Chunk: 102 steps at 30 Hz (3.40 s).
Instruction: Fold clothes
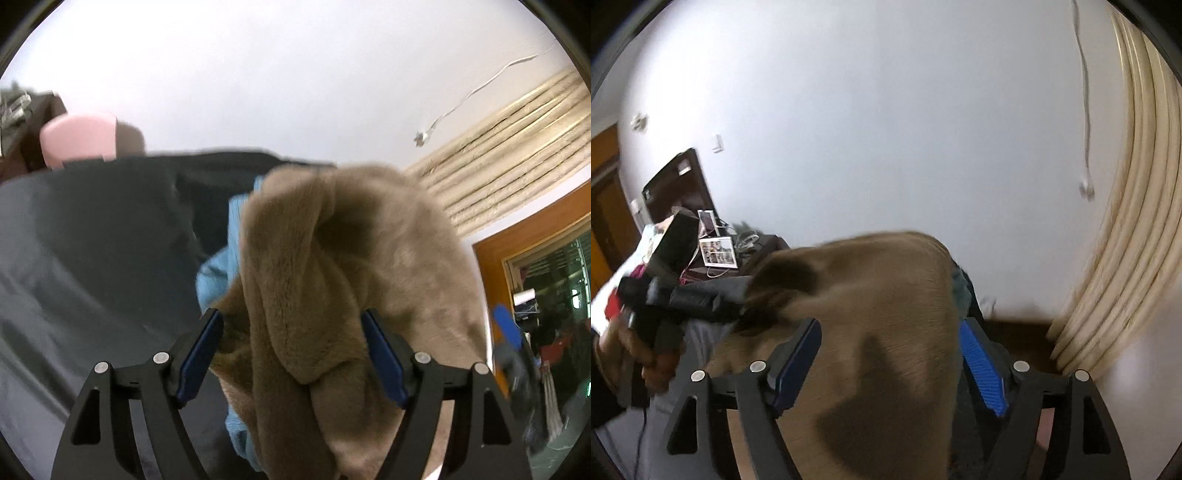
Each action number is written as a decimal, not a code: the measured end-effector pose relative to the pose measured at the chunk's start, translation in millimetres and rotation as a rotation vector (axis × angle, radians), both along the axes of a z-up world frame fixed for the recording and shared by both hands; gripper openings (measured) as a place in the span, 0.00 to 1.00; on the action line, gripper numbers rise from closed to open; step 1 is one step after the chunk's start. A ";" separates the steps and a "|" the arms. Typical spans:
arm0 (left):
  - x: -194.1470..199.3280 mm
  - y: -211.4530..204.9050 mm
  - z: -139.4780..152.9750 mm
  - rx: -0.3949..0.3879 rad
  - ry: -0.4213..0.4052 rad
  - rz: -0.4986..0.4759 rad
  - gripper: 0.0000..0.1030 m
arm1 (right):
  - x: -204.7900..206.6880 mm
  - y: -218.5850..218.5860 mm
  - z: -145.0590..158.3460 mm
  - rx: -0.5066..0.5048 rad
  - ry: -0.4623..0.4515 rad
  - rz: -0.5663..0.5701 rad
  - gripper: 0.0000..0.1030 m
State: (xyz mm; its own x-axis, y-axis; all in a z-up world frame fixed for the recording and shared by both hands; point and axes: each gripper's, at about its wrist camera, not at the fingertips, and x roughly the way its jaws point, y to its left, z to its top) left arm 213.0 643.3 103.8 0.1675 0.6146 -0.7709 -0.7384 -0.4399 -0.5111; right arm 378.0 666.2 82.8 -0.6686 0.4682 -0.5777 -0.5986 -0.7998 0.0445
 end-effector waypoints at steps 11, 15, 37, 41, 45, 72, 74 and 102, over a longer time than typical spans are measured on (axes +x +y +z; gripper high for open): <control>-1.1 -3.8 34.4 0.110 0.139 -0.058 0.78 | -52.9 -115.6 -53.0 0.246 -0.137 0.151 0.77; -8.6 23.6 3.8 0.015 0.143 -0.054 0.76 | -61.7 -124.1 -72.7 0.301 -0.177 0.145 0.78; -44.1 21.9 -29.8 -0.130 0.197 0.025 0.81 | -72.3 -118.4 -81.0 0.193 -0.214 0.132 0.79; -44.1 9.2 -5.1 -0.096 0.241 0.026 0.81 | -74.0 -111.4 -67.8 0.127 -0.240 0.135 0.79; -38.6 -4.9 15.9 -0.052 0.263 0.030 0.81 | -71.5 -104.7 -49.8 0.061 -0.237 0.135 0.79; 33.0 -42.7 19.4 -0.066 0.380 -0.116 0.81 | -9.6 -49.6 -18.3 0.025 -0.277 -0.082 0.79; 33.4 -42.1 12.6 -0.078 0.386 -0.122 0.81 | -4.9 -48.8 -24.6 0.011 -0.279 -0.081 0.79; 14.3 -55.6 12.2 -0.031 0.416 -0.066 0.96 | 26.3 -35.8 -21.3 -0.003 -0.140 -0.073 0.94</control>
State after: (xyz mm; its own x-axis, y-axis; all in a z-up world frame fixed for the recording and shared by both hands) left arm 227.2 587.7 116.0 -0.1242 0.5882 -0.7991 -0.9061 -0.3955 -0.1503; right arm 404.3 630.4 61.5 -0.5456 0.5105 -0.6646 -0.6554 -0.7542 -0.0412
